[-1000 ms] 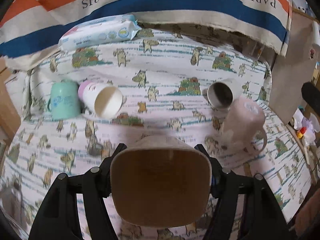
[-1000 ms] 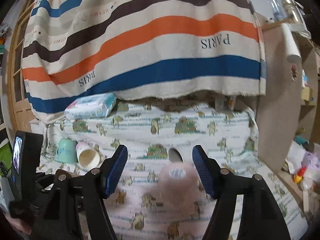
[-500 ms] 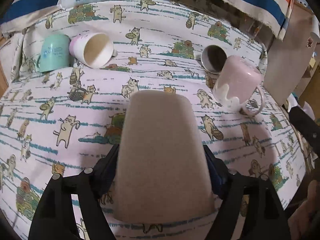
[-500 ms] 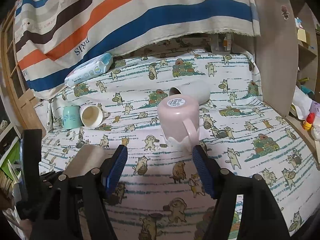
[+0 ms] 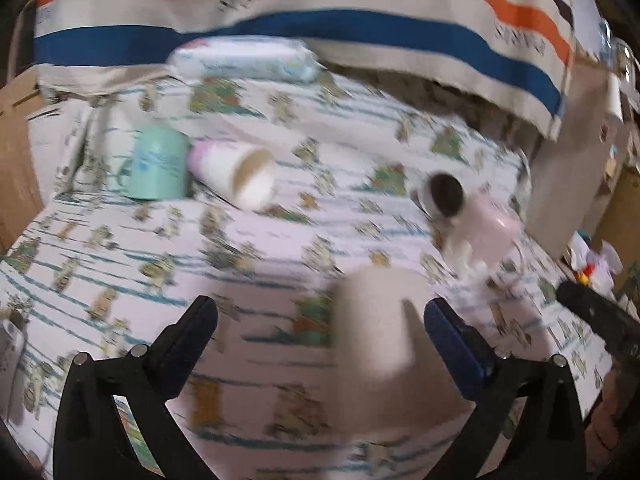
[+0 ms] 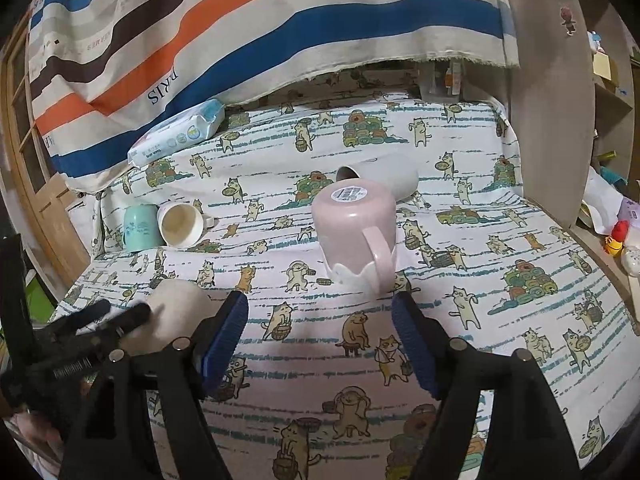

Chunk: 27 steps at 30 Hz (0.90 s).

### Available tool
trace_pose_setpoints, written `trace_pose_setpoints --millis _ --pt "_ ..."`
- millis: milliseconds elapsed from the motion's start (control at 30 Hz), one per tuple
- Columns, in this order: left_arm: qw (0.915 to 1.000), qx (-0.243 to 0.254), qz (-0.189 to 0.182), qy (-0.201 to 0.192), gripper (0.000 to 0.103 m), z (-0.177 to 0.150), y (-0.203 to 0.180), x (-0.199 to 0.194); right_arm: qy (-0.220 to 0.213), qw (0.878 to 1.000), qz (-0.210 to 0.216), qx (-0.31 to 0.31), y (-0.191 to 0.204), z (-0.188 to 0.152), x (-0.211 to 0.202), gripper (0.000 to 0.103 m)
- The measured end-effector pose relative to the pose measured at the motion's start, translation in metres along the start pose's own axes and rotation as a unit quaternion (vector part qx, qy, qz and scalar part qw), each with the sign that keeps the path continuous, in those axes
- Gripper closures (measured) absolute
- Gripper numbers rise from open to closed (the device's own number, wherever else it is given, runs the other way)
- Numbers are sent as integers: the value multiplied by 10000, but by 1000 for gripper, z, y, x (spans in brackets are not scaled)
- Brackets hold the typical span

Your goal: Flip cup upside down

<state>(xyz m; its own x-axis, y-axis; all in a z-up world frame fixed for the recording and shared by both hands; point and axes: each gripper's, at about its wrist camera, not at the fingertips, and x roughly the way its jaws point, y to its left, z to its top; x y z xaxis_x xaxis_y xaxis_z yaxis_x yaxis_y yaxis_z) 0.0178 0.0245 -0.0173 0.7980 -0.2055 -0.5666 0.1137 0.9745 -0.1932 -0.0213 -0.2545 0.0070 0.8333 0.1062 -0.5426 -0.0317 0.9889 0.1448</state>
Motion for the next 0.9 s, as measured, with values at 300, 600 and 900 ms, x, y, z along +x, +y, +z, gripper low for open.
trace_pose_setpoints --millis 300,600,900 --pt "9961 -16 440 -768 0 4 42 -13 197 9996 194 0 29 6 16 23" --pt "9959 -706 360 -442 0 7 70 3 913 9933 688 167 80 24 55 23" --pt "9932 -964 581 -292 0 1 80 6 2168 9746 477 283 118 33 112 23"
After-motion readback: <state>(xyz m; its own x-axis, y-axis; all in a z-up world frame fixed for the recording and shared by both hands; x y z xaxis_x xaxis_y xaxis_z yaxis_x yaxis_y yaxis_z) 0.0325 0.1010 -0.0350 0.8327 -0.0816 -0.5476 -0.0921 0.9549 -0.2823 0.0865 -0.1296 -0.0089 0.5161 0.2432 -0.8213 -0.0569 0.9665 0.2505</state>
